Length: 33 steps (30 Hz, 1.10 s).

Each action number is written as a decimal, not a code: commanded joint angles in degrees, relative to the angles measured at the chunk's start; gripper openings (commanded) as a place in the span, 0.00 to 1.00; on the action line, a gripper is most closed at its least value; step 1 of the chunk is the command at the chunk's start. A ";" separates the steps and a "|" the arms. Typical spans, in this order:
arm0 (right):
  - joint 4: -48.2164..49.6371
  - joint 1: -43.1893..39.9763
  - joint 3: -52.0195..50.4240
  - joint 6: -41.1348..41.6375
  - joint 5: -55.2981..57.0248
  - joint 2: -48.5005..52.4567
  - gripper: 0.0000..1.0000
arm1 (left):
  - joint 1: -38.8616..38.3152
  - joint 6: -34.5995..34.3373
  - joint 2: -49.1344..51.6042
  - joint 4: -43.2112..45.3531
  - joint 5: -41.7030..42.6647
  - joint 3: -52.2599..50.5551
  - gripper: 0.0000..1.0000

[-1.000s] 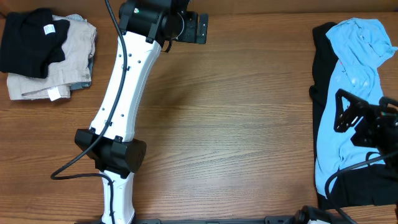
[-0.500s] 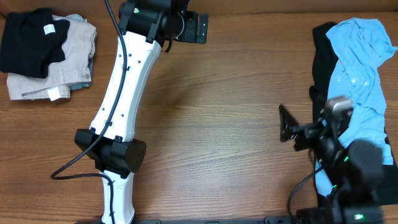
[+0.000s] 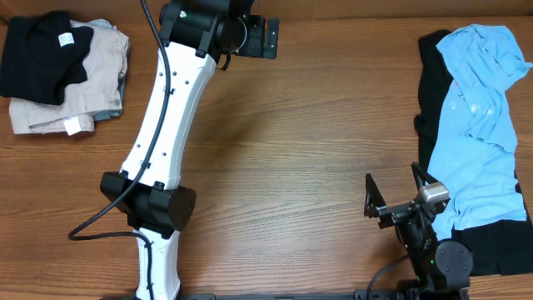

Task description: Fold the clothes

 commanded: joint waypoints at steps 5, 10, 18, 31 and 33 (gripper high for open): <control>2.38 0.20 -4.87 -0.24 6.86 -0.66 1.00 | 0.26 -0.98 0.55 0.09 0.37 -0.20 1.00; 2.29 0.22 -4.87 -0.24 6.84 -0.61 1.00 | 0.26 -0.98 0.55 0.09 0.37 -0.20 1.00; 2.27 0.20 -4.87 -0.24 6.84 -0.61 1.00 | 0.26 -0.98 0.55 0.09 0.37 -0.20 1.00; 2.27 0.20 -4.85 -0.24 6.84 -0.61 1.00 | 0.70 3.23 -6.60 1.84 -7.06 -4.94 1.00; 2.27 0.20 -4.87 -0.24 6.84 -0.61 1.00 | 1.73 6.91 -12.20 7.50 -5.42 -11.80 1.00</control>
